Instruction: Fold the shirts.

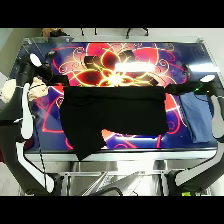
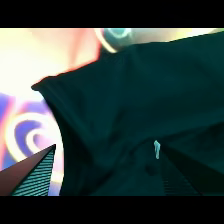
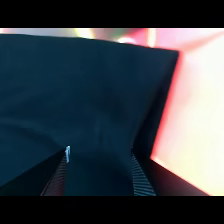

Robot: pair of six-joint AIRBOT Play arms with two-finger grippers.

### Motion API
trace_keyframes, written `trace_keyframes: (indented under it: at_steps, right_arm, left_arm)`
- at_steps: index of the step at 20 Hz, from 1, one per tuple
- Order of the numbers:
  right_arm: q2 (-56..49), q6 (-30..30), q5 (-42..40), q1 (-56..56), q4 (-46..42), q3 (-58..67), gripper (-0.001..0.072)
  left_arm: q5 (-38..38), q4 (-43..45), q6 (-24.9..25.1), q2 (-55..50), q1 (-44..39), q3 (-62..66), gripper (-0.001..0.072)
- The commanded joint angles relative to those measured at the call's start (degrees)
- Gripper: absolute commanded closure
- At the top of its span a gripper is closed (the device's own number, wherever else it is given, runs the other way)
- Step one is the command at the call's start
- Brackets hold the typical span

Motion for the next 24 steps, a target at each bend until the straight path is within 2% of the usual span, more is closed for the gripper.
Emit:
trace_keyframes:
  at_steps: [1, 4, 8, 12, 19, 24]
  right_arm:
    - [5.1, 5.4, 8.1, -3.8, -5.6, -1.0, 0.0261]
    - [9.7, 5.9, 12.9, -8.3, -5.7, -8.5, 0.0262]
    - [16.0, 4.8, 12.9, -14.3, -5.7, -24.6, 0.0256]
    - [16.8, 2.2, 6.9, -13.2, -5.1, -37.2, 0.0255]
    - [16.5, 1.7, 5.1, -7.3, -5.0, -41.6, 0.0256]
    - [16.5, 1.7, 5.0, -3.1, -4.8, -41.6, 0.0256]
  left_arm:
    - [-4.1, -0.3, -3.4, 4.4, 2.5, -1.6, 0.0016]
    - [-5.0, -3.2, -3.4, 12.0, 5.3, -14.9, 0.0016]
    - [-4.8, -16.9, -2.7, 24.1, 9.3, -40.7, 0.0016]
    - [-1.7, -16.2, -2.4, 34.3, 11.6, -61.3, 0.0016]
    - [5.4, -17.0, -2.5, 44.5, 13.8, -79.7, 0.0016]
    - [10.0, -25.6, -1.4, 48.2, 13.3, -89.6, 0.0016]
